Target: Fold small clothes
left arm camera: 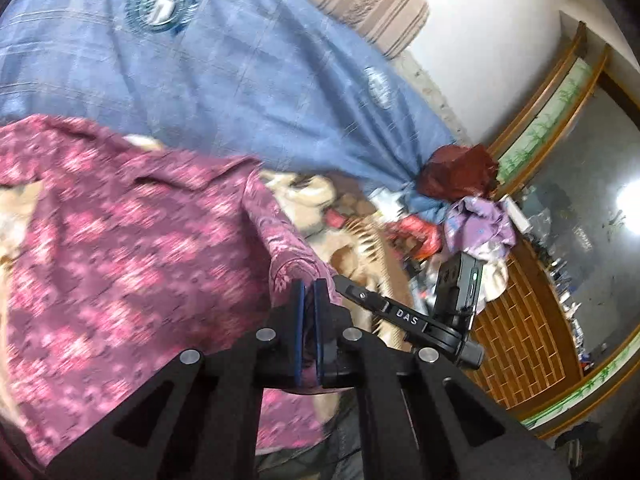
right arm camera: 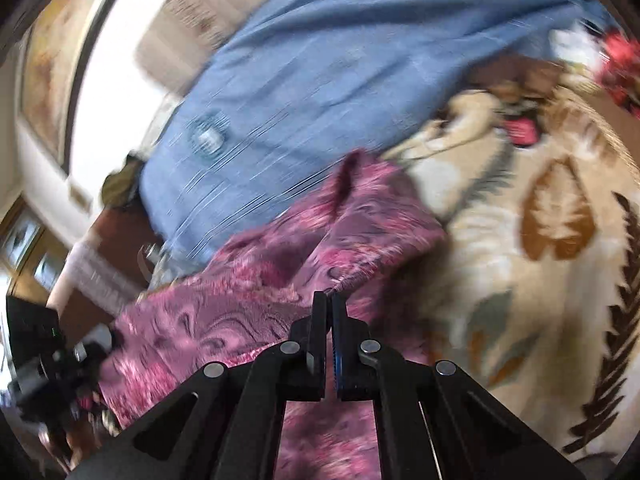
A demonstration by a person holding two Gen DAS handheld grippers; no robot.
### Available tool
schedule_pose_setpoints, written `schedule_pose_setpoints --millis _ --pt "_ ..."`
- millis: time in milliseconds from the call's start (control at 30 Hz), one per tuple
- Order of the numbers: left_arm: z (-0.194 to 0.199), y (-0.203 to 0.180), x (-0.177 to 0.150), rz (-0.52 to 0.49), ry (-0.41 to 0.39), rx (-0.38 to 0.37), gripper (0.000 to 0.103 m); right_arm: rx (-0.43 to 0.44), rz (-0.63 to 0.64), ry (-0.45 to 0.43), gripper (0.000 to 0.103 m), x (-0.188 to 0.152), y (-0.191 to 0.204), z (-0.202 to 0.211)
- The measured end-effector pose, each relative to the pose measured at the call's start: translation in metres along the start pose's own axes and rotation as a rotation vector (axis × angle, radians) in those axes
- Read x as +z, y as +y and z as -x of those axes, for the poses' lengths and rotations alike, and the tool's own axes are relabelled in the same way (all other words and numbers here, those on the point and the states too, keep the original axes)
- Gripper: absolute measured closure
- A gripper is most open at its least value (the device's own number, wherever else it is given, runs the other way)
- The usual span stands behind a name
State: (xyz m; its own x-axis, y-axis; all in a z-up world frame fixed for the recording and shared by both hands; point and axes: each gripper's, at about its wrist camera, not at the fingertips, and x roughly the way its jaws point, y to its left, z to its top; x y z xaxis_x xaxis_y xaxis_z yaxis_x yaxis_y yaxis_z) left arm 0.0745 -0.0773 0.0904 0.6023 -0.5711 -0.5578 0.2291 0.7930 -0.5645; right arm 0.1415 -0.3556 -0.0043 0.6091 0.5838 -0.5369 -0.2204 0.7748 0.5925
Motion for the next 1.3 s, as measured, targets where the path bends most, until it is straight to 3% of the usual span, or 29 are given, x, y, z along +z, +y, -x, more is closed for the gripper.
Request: schedule_pose_setpoints --millis 100,200,267,300,333,367,400,433,567,700,800,900,1000,1033,1067,1167,1233,1300 --pt "-0.022 0.044 -0.028 0.028 0.079 0.103 0.101 -0.047 0.093 0.127 0.098 -0.028 0.024 -0.041" --pt "-0.06 0.094 -0.061 0.09 0.179 0.125 0.1 -0.129 0.132 0.324 0.095 -0.06 0.022 -0.1" --pt "-0.076 0.12 -0.078 0.121 0.217 0.185 0.1 -0.162 0.143 0.362 0.093 -0.068 0.02 -0.108" --pt "-0.078 0.125 -0.083 0.133 0.22 0.17 0.098 -0.155 0.15 0.338 0.09 -0.063 0.023 -0.101" --pt "-0.08 0.132 -0.088 0.152 0.216 0.132 0.091 -0.151 0.157 0.311 0.075 -0.057 0.027 -0.093" --pt "-0.079 0.134 -0.089 0.158 0.205 0.108 0.085 -0.143 0.162 0.27 0.049 -0.045 0.031 -0.082" --pt "-0.078 0.135 -0.09 0.157 0.192 0.089 0.075 -0.138 0.166 0.239 0.037 -0.036 0.036 -0.075" --pt "-0.077 0.136 -0.09 0.148 0.179 0.078 0.072 -0.139 0.176 0.2 0.031 -0.025 0.04 -0.068" --pt "-0.078 0.138 -0.094 0.134 0.174 0.077 0.072 -0.203 0.215 0.173 0.034 0.031 0.05 -0.093" --pt "-0.08 0.14 -0.098 0.148 0.188 0.067 0.072 -0.321 0.235 0.21 0.039 0.093 0.041 -0.171" --pt "-0.086 0.141 -0.098 0.139 0.21 0.07 0.072 -0.441 0.228 0.264 0.053 0.129 0.019 -0.233" --pt "-0.091 0.141 -0.1 0.131 0.221 0.089 0.078 -0.578 0.23 0.3 0.057 0.151 -0.001 -0.281" --pt "-0.092 0.146 -0.101 0.152 0.226 0.079 0.087 -0.646 0.22 0.336 0.062 0.155 -0.019 -0.309" --pt "-0.091 0.149 -0.101 0.17 0.226 0.063 0.096 -0.659 0.228 0.343 0.07 0.154 -0.022 -0.315" --pt "-0.09 0.152 -0.101 0.189 0.227 0.05 0.1 -0.695 0.251 0.338 0.085 0.152 -0.023 -0.318" --pt "-0.077 0.151 -0.098 0.188 0.178 0.029 0.102 -0.701 0.271 0.317 0.099 0.152 -0.019 -0.313" --pt "-0.062 0.149 -0.092 0.179 0.114 0.011 0.102 -0.685 0.277 0.275 0.099 0.155 -0.007 -0.301" --pt "-0.044 0.148 -0.084 0.165 0.03 0.059 0.102 -0.632 0.275 0.223 0.099 0.162 0.009 -0.286"
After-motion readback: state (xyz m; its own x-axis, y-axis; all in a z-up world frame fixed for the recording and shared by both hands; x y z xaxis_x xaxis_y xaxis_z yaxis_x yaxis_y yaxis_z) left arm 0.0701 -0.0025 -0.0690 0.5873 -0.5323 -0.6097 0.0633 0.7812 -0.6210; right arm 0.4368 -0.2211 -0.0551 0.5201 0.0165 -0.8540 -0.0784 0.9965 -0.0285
